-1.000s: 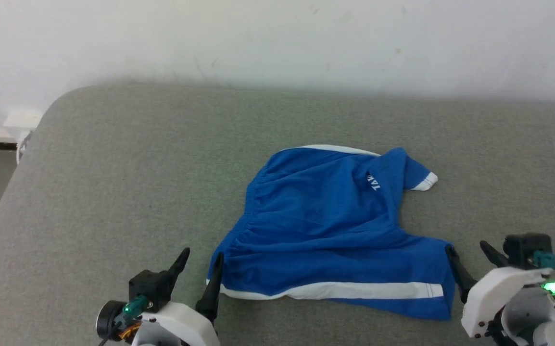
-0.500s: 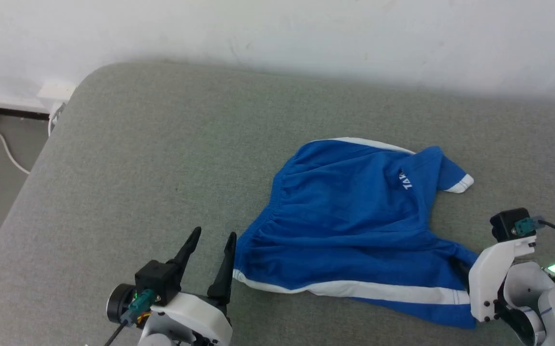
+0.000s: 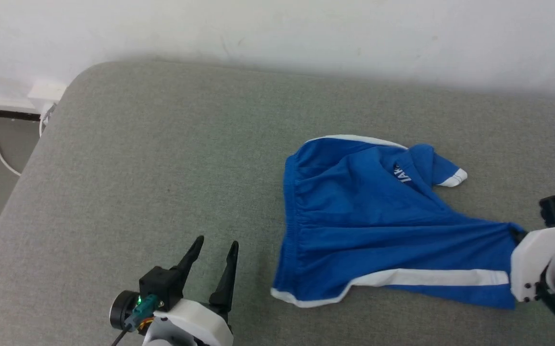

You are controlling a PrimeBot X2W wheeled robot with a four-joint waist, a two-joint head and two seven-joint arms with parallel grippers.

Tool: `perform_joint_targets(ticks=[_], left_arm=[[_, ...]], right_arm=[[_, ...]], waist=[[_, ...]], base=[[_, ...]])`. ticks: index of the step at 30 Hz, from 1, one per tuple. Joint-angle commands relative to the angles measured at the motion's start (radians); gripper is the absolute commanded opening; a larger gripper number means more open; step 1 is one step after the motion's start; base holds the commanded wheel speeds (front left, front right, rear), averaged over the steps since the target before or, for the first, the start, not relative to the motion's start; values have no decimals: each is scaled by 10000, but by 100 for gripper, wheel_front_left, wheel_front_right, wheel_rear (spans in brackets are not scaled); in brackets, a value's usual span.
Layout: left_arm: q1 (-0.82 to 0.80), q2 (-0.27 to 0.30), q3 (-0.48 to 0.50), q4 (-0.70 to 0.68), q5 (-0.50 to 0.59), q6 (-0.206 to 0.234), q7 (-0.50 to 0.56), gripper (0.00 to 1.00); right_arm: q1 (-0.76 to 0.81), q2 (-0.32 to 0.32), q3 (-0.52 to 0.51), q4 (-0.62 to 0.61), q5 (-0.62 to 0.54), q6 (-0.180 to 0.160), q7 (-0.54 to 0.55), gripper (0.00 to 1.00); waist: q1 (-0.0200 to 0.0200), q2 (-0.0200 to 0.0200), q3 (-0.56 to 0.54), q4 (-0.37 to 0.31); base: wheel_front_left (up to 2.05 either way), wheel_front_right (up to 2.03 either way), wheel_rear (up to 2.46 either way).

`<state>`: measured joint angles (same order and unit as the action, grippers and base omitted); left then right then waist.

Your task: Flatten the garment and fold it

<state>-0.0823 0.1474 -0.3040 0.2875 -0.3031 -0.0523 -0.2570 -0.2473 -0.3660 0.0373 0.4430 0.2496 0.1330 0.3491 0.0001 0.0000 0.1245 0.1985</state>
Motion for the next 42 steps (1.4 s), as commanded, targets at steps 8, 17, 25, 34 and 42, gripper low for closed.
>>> perform_joint_targets(ticks=[8, 17, 25, 34, 42], left_arm=[[168, -264, 281, 18, 227, -263, -47, 100], [552, -425, 626, -561, 78, -606, -47, 100], [871, -26, 168, -1013, 2, -762, -47, 100], [310, 2160, -2918, -1550, -1411, -781, 2641, 100], [-235, 2780, -3640, -1621, -2006, -783, 3239, 100]], right_arm=[[-129, -188, -15, 450, -514, -23, -935, 100], [601, 414, -535, -950, -411, -23, -3340, 100], [2361, 1870, -1533, -2943, -178, -23, -4793, 100], [3091, 2618, -1925, -3512, -323, -23, -4739, 100], [3045, 2835, -2154, -3432, -504, -23, -4644, 100]], waist=[[-1, 0, -188, -255], [-1, 0, -483, -652], [-1, 0, -468, -1077], [-1, 0, -415, -1504], [-1, 0, -288, -1706]], base=[[0, 0, 0], [0, 0, 0], [0, 0, 0], [0, 0, 0], [0, 0, 0]])
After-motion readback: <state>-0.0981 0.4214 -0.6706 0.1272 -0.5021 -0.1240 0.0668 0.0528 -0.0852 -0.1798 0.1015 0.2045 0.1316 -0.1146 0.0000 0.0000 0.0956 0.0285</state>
